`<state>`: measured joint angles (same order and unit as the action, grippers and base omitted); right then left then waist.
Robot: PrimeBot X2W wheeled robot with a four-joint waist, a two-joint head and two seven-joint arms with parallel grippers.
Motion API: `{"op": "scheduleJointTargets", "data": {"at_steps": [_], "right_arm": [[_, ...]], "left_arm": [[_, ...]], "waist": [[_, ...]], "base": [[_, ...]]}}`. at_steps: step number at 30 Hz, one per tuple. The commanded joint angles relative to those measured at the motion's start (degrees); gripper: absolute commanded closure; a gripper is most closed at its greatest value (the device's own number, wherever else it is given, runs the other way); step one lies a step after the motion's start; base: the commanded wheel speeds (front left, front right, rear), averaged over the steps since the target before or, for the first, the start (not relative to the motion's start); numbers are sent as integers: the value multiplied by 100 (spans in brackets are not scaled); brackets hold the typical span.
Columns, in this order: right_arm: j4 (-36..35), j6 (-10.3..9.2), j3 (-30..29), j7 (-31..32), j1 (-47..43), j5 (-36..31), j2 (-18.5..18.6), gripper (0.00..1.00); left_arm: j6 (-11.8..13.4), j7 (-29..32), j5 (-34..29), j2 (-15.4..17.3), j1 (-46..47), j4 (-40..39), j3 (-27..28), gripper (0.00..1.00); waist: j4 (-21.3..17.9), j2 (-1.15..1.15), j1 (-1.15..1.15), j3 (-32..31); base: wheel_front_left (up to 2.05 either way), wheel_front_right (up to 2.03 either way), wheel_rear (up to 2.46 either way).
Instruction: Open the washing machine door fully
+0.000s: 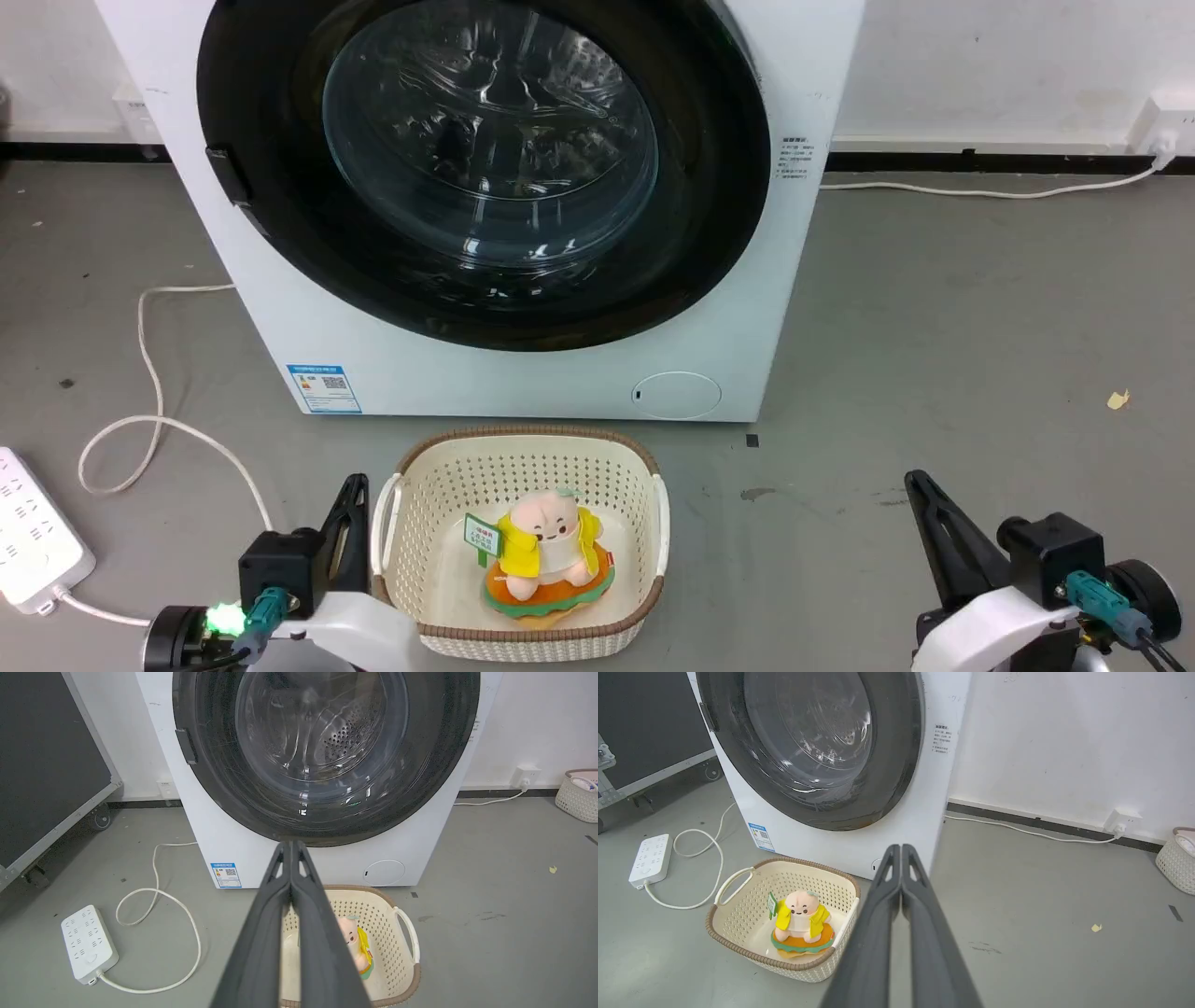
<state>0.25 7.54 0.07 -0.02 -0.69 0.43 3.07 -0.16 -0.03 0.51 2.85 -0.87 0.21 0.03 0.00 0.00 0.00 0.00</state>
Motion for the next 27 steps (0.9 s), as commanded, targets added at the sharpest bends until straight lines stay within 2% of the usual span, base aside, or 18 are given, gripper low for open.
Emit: {"op": "scheduleJointTargets", "data": {"at_steps": [1, 27], "right_arm": [[-25, -5, -7, 2, 69, -43, -19, 100], [-25, -5, -7, 2, 69, -43, -19, 100]], "left_arm": [[16, 3, -51, 3, 87, -21, -3, 100], [16, 3, -51, 3, 87, -21, -3, 100]], "waist": [[0, 0, 0, 0], [0, 0, 0, 0]], "base": [[0, 0, 0], [0, 0, 0]]}}
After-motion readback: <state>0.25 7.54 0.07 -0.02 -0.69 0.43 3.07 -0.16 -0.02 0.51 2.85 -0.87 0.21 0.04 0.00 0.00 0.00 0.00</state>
